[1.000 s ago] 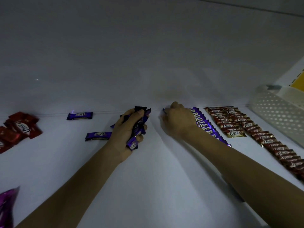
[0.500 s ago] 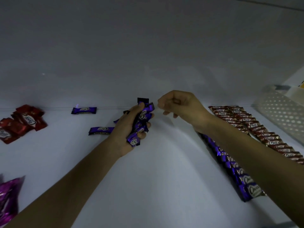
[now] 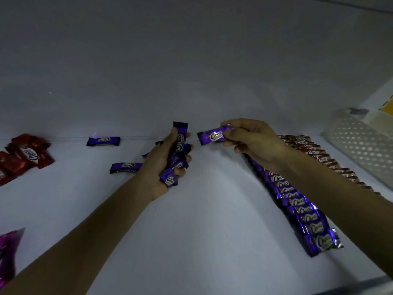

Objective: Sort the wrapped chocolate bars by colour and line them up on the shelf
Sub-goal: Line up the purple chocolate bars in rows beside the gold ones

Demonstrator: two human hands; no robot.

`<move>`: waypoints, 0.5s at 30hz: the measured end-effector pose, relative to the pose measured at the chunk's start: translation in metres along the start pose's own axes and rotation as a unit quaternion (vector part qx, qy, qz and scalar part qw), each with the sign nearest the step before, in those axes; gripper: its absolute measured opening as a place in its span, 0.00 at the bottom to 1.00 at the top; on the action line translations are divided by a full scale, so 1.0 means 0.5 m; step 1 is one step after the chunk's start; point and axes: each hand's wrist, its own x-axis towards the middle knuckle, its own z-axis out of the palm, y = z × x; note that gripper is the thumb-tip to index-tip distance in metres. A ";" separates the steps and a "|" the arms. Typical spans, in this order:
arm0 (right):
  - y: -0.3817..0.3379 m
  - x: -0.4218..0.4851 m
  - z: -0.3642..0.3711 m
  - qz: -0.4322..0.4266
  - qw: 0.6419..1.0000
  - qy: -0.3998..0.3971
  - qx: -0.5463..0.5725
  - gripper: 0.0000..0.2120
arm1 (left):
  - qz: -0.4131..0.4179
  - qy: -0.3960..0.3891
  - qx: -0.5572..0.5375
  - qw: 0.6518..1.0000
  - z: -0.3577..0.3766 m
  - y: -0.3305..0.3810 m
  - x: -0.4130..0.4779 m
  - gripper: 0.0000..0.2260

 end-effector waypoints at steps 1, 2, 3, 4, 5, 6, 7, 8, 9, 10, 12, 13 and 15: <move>0.004 -0.003 -0.005 0.008 1.000 -0.004 -0.004 0.08 | -0.001 0.002 0.000 1.000 0.000 0.000 0.000 0.15; 0.011 -0.004 -0.010 0.013 1.000 -0.005 -0.009 0.09 | 0.000 0.005 0.001 1.000 0.000 0.000 0.000 0.15; 0.017 -0.005 -0.014 0.019 1.000 -0.004 -0.015 0.09 | 0.002 0.006 0.003 1.000 0.000 0.000 0.000 0.14; 0.024 -0.007 -0.016 0.018 0.999 -0.005 -0.027 0.08 | 0.003 0.007 0.004 1.000 0.000 0.000 0.001 0.14; 0.031 -0.010 -0.017 0.006 0.999 -0.010 -0.053 0.08 | 0.005 0.007 0.005 1.000 0.001 0.000 0.001 0.14; 0.040 -0.012 -0.020 -0.025 0.993 -0.019 -0.114 0.09 | 0.005 0.006 0.006 1.000 0.001 -0.001 0.001 0.14; 0.049 -0.015 -0.024 -0.066 0.975 -0.034 -0.210 0.09 | 0.006 0.005 0.007 1.000 0.002 -0.001 0.001 0.14; 0.059 -0.015 -0.026 -0.103 0.941 -0.055 -0.316 0.09 | 0.008 0.003 0.010 1.000 0.002 -0.001 0.000 0.14; 0.068 -0.015 -0.028 -0.134 0.901 -0.072 -0.406 0.10 | 0.009 0.003 0.013 1.000 0.002 -0.002 0.000 0.13; 0.075 -0.014 -0.032 -0.151 0.870 -0.083 -0.461 0.11 | 0.012 0.002 0.017 1.000 0.001 -0.002 -0.001 0.13; 0.076 -0.018 -0.038 -0.163 0.853 -0.094 -0.486 0.15 | 0.014 -0.001 0.023 1.000 0.001 -0.002 -0.001 0.14; 0.075 -0.017 -0.039 -0.174 0.853 -0.089 -0.485 0.15 | 0.014 -0.001 0.024 1.000 0.001 -0.002 -0.001 0.14; 0.072 -0.016 -0.039 -0.184 0.861 -0.068 -0.469 0.14 | 0.014 0.000 0.024 1.000 0.002 -0.003 -0.001 0.13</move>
